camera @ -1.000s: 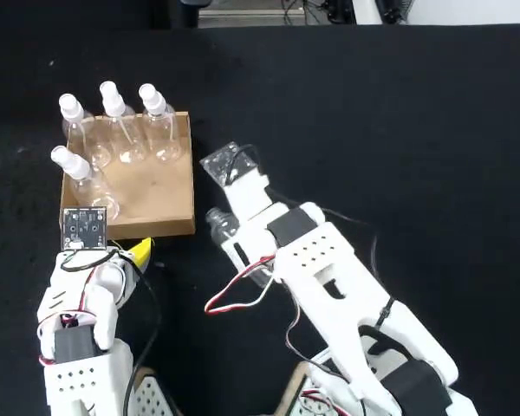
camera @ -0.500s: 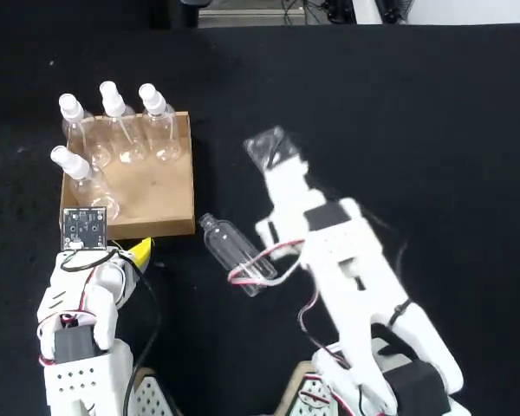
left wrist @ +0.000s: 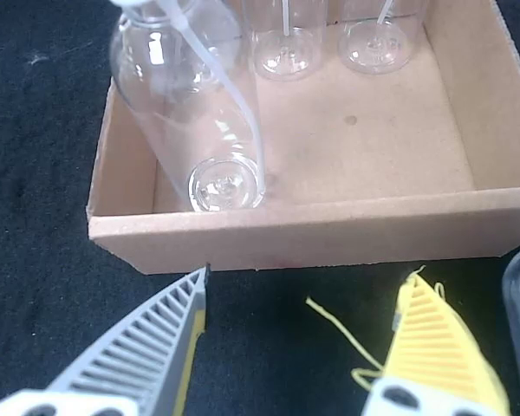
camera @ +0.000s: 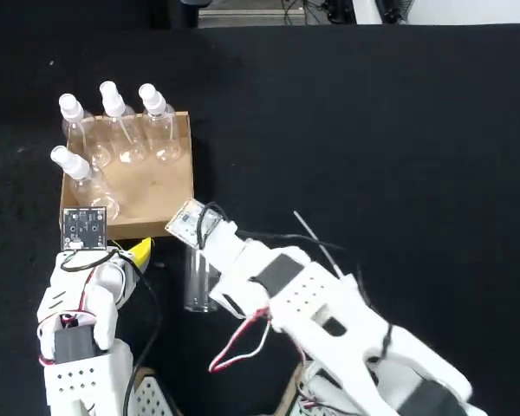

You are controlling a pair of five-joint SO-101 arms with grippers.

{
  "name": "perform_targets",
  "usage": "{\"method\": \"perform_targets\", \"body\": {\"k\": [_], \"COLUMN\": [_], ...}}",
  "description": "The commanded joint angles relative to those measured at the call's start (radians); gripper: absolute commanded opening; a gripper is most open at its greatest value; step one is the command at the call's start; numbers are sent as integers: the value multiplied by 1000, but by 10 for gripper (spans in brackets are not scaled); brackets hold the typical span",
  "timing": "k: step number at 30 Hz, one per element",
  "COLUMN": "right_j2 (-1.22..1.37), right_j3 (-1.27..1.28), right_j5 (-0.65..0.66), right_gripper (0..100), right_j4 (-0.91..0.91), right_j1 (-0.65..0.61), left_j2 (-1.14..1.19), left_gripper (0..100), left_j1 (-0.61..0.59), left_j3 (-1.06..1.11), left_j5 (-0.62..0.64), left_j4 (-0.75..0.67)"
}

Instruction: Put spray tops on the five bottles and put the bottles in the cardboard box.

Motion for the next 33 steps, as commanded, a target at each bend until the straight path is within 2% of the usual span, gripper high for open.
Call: {"method": "perform_targets", "body": {"k": [1, 4, 6, 10, 13, 17, 24, 29, 33], "right_j2": [-136, -242, -306, -390, -378, -291, -90, 33, 81], "right_j3": [-38, -39, -22, 16, 15, 42, 73, 64, 64], "right_j5": [0, 5, 5, -3, -5, -12, -77, -81, -81], "right_gripper": [16, 16, 16, 16, 16, 16, 16, 16, 16], "right_j4": [6, 49, 49, 20, -9, -109, -339, -420, -463], "right_j1": [-15, -5, 54, 311, 529, 703, 799, 824, 824], "left_j2": [-8, -12, -14, -14, -15, -15, -14, -5, 18], "left_gripper": [325, 328, 329, 327, 326, 325, 325, 325, 325], "left_j1": [13, 13, 13, 13, 15, 15, 70, 185, 213], "left_j3": [18, 18, 18, 12, -31, -91, -248, -481, -584], "left_j5": [2, 2, 2, -2, -5, -5, -6, -6, -8], "left_j4": [3, 3, 3, 14, 83, 138, 178, 287, 290]}}
